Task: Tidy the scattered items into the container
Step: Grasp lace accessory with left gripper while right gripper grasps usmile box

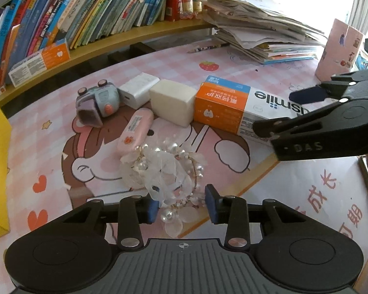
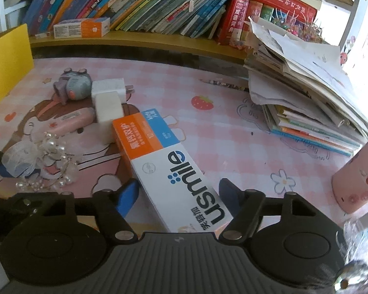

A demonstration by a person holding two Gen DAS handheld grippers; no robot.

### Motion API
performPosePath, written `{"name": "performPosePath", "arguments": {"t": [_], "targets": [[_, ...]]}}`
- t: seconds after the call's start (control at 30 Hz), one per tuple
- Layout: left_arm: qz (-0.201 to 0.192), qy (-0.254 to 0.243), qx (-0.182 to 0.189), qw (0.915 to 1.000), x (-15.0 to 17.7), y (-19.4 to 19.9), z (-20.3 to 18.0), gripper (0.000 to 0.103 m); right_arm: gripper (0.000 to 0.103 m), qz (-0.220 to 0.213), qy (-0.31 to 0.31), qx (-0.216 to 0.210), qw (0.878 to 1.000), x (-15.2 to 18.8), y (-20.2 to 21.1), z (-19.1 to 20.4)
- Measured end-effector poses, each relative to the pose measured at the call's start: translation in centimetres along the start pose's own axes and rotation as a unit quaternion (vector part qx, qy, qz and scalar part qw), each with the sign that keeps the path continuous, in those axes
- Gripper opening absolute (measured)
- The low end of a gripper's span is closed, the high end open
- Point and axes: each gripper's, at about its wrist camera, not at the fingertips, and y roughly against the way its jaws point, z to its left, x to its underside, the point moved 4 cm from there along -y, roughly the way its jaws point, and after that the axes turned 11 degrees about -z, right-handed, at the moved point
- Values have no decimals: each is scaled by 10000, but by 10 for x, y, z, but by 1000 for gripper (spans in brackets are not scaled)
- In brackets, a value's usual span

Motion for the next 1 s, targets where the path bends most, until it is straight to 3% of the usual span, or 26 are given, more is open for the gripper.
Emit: {"name": "performPosePath", "arguments": {"t": [0.13, 0.47, 0.7, 1.0], "targets": [[-67, 49, -24, 10000, 2, 14, 6, 33, 57, 104, -306, -284, 9991, 6, 19, 4], [-125, 316, -123, 9993, 16, 45, 19, 33, 56, 338, -508, -859, 9944, 20, 51, 30], [-228, 355, -141, 9990, 21, 64, 21, 33, 61, 263, -302, -819, 9958, 13, 38, 37], [-354, 528, -198, 9978, 24, 83, 30, 33, 54, 421, -317, -764, 9957, 16, 26, 38]]}}
